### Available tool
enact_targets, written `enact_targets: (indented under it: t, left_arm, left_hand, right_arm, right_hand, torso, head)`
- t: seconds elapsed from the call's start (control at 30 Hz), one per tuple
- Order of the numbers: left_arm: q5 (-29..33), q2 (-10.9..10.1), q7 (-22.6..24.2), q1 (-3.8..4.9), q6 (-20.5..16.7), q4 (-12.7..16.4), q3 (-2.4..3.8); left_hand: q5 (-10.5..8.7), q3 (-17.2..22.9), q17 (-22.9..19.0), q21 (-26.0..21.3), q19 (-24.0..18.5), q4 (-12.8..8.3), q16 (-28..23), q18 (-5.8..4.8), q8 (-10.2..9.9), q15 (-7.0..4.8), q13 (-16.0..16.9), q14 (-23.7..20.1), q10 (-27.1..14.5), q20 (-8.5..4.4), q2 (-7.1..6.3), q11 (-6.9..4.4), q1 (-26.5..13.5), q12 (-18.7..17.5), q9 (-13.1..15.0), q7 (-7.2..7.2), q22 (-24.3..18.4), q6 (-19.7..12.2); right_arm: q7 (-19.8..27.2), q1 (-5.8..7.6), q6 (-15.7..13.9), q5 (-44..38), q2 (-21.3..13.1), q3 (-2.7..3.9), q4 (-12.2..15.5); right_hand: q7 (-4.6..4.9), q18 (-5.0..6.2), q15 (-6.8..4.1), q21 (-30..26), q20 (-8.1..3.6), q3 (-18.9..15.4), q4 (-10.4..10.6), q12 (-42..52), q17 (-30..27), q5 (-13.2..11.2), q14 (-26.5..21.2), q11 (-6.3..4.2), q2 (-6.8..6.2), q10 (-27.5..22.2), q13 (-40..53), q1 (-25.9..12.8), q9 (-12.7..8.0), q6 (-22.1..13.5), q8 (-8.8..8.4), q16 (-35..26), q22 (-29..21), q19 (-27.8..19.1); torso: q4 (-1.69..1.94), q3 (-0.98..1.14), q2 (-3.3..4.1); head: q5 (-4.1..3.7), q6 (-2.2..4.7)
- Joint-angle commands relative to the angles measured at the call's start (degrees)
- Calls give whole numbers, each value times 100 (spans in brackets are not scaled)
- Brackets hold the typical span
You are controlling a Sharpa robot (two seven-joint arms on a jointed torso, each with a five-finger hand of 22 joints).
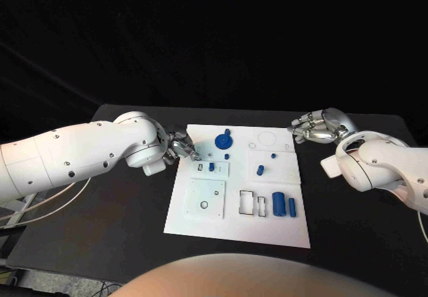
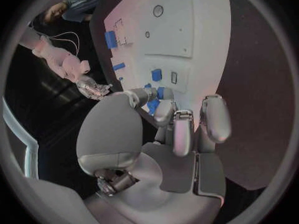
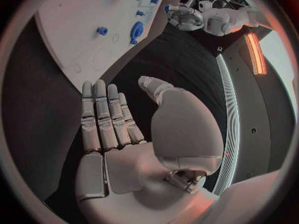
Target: Assemble the parts on the task board
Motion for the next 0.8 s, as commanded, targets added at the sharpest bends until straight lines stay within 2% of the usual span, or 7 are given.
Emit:
enact_targets:
  t: [0.03,0.1,0.17,0.3,0.47,0.57,0.8]
  left_arm:
    - [567,95,29,66,1047,-201,3]
    - [772,207,-10,131,1625,-455,2]
    - [884,305,-38,181,1965,-651,-2]
    - [1052,517,-143,277,2573,-1031,-21]
    - [1170,764,-259,396,3022,-1408,-86]
    - [1158,892,-310,449,3083,-1570,-123]
    - [670,1065,-235,493,2741,-1683,-158]
  left_hand:
    - [-27,846,1509,-44,-35,-891,21,30,2,13,-50,595,-36,3,103,37,6,-58,6,4,1002,51]
    - [-37,845,1509,-63,-49,-906,21,34,-7,19,-75,595,-51,7,116,42,8,-83,5,10,996,46]
    - [-75,809,1509,-106,-84,-934,21,41,-39,37,-131,595,-86,20,157,60,1,-139,7,27,984,32]
    - [-38,788,1509,-121,-100,-973,21,45,-59,45,-166,595,-111,28,186,68,13,-176,15,36,980,29]
    - [-41,762,1509,-128,-112,-1005,21,46,-84,54,-175,595,-126,36,216,78,20,-188,23,46,977,22]
    - [-45,752,1509,-117,-110,-1020,21,44,-95,57,-166,595,-125,38,230,81,26,-181,26,50,980,20]
    - [24,704,1509,-38,-75,-1085,21,32,-128,63,-57,595,-71,47,278,87,39,-74,57,59,1000,28]
  right_arm:
    - [8,-3,79,-54,10,0,0]
    - [7,-3,79,-54,14,0,0]
    - [7,-3,79,-51,17,0,-2]
    - [6,-3,77,-47,22,-1,-3]
    - [7,-4,75,-46,35,-2,-7]
    - [8,-4,74,-45,42,-2,-8]
    - [11,-4,69,-43,49,-2,-10]
  right_hand:
    - [179,63,8,-17,30,-15,-21,25,-5,21,-14,10,33,-17,-5,-5,-5,-39,30,-18,-5,17]
    - [179,63,8,-17,30,-15,-21,25,-5,21,-14,10,33,-17,-5,-5,-5,-39,30,-18,-5,17]
    - [179,63,8,-17,30,-15,-21,25,-5,21,-14,10,33,-17,-5,-5,-5,-39,30,-18,-5,17]
    - [179,63,8,-17,30,-15,-21,25,-5,21,-14,10,33,-17,-5,-5,-5,-39,30,-18,-5,17]
    - [180,64,8,-22,30,-19,-25,29,-9,35,-12,10,32,-18,-12,-9,-7,-40,32,-24,-16,19]
    - [180,64,8,-22,30,-19,-25,29,-9,35,-12,10,32,-18,-12,-9,-7,-40,32,-24,-16,19]
    - [180,64,8,-22,30,-19,-25,29,-9,35,-12,10,32,-18,-12,-9,-7,-40,32,-24,-16,19]
  torso:
    - [0,1,1]
    - [-7,1,3]
    - [-9,0,5]
    - [-3,-2,5]
    - [-3,-2,0]
    - [-5,1,2]
    - [3,-1,6]
  head:
    - [-6,0]
    - [-10,0]
    - [-10,0]
    - [-11,0]
    - [-1,0]
    - [1,0]
    - [3,0]
